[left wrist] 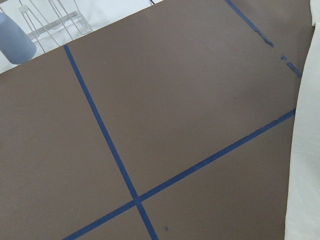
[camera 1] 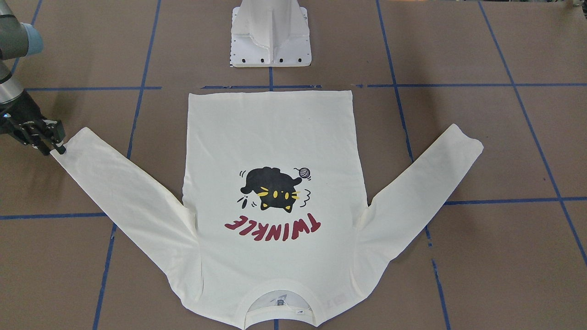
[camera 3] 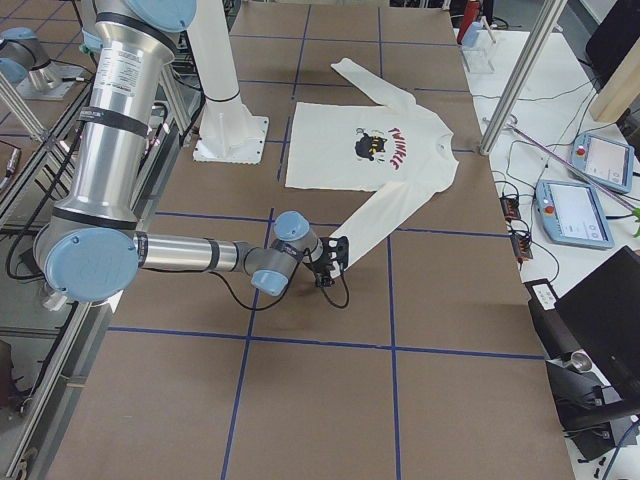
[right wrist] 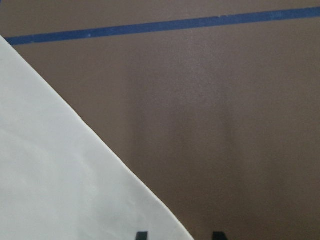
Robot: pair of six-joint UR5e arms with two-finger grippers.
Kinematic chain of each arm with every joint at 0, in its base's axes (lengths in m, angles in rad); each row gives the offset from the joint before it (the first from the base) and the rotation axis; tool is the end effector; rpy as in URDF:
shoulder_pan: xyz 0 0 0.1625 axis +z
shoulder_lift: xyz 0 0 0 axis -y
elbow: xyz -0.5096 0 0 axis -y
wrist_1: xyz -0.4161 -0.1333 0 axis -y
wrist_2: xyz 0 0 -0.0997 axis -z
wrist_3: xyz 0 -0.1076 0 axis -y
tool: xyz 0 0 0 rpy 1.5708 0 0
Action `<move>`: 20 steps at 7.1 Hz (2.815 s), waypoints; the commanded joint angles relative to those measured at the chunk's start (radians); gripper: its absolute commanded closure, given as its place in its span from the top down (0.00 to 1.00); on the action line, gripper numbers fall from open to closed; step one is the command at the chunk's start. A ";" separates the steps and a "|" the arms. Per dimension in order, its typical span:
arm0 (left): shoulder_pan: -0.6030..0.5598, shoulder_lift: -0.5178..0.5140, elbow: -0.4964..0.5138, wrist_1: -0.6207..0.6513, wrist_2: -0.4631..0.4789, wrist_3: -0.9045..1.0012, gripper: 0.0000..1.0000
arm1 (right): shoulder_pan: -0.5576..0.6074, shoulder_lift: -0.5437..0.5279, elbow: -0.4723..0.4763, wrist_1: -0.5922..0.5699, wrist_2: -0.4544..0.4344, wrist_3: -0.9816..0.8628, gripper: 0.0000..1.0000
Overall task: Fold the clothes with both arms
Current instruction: 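Lower the right gripper to the sleeve cuff nearest it and grasp, then carry the grasped sleeve across the shirt body toward the left gripper, release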
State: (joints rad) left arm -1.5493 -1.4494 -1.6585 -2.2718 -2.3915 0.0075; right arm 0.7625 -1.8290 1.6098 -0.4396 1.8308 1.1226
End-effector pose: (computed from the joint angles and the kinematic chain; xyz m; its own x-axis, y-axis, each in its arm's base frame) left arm -0.0443 -0.4789 0.6783 0.6717 0.4732 -0.5700 -0.0219 0.7818 0.6232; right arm -0.2302 -0.3660 0.7305 0.6245 0.0174 0.7808 -0.2773 0.9396 0.2008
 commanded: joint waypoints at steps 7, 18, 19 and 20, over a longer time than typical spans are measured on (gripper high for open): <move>-0.002 0.004 -0.001 0.000 0.000 0.000 1.00 | 0.032 0.302 0.366 -0.632 0.012 -0.003 0.00; -0.002 0.004 0.010 0.002 0.000 -0.003 1.00 | -0.268 1.577 -0.604 -1.021 -0.487 0.454 0.76; -0.002 0.003 0.006 0.000 0.000 0.000 1.00 | -0.270 1.591 -0.616 -1.019 -0.502 0.463 0.99; 0.000 -0.003 -0.004 -0.002 0.002 0.000 1.00 | -0.265 1.625 -0.625 -1.025 -0.496 0.473 1.00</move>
State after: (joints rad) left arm -1.5506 -1.4477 -1.6539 -2.2718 -2.3911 0.0068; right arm 0.4967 -0.2429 1.0119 -1.4660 1.3402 1.5710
